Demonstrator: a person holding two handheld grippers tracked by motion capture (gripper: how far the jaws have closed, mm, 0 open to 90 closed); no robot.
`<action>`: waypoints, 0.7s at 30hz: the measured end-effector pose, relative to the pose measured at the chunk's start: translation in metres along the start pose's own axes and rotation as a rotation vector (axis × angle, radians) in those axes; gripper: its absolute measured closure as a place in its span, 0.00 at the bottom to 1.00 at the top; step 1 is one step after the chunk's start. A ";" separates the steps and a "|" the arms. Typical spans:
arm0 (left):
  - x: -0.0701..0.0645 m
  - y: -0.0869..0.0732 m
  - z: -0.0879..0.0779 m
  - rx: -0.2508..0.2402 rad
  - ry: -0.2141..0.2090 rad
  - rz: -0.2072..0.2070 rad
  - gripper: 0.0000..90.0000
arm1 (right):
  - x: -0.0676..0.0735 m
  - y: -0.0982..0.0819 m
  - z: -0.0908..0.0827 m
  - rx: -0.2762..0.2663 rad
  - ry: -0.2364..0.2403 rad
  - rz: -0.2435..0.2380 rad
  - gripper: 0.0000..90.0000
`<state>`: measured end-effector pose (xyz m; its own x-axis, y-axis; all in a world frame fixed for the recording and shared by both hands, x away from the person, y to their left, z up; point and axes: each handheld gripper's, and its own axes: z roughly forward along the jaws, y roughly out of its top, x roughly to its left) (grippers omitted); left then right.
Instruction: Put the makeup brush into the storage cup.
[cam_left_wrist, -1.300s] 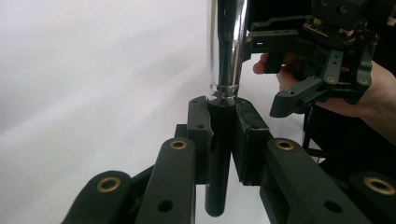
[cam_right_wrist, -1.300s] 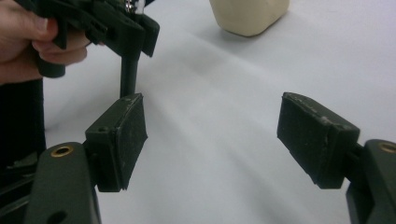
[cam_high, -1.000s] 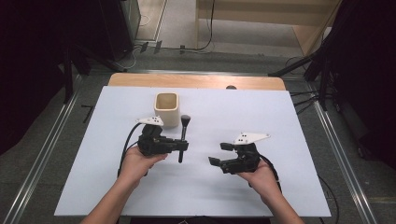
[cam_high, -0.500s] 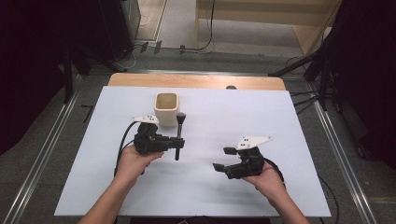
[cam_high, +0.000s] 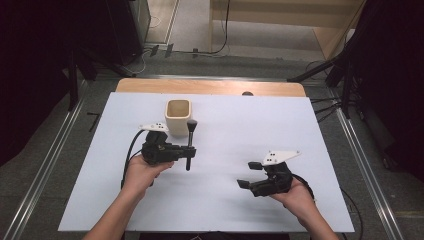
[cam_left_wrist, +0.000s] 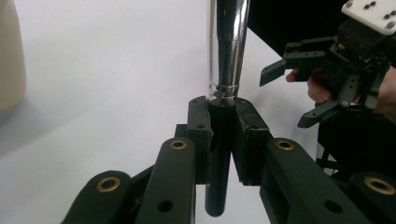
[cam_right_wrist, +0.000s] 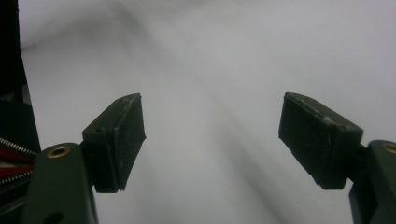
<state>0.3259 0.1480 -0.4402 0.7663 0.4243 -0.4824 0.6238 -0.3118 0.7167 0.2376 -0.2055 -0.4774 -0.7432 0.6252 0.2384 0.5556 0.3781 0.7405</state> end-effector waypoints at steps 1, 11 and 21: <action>0.000 0.000 0.000 -0.001 0.001 0.002 0.89 | -0.001 -0.002 -0.001 0.001 -0.001 -0.003 0.26; 0.003 0.001 -0.002 -0.001 0.007 -0.003 0.89 | -0.006 -0.014 -0.011 0.013 -0.013 -0.001 0.26; 0.005 0.002 -0.004 -0.008 0.018 -0.002 0.89 | -0.007 -0.027 -0.019 0.023 -0.019 -0.005 0.26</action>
<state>0.3302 0.1530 -0.4390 0.7625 0.4397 -0.4746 0.6236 -0.3041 0.7202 0.2203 -0.2331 -0.4872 -0.7386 0.6363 0.2225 0.5608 0.3969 0.7266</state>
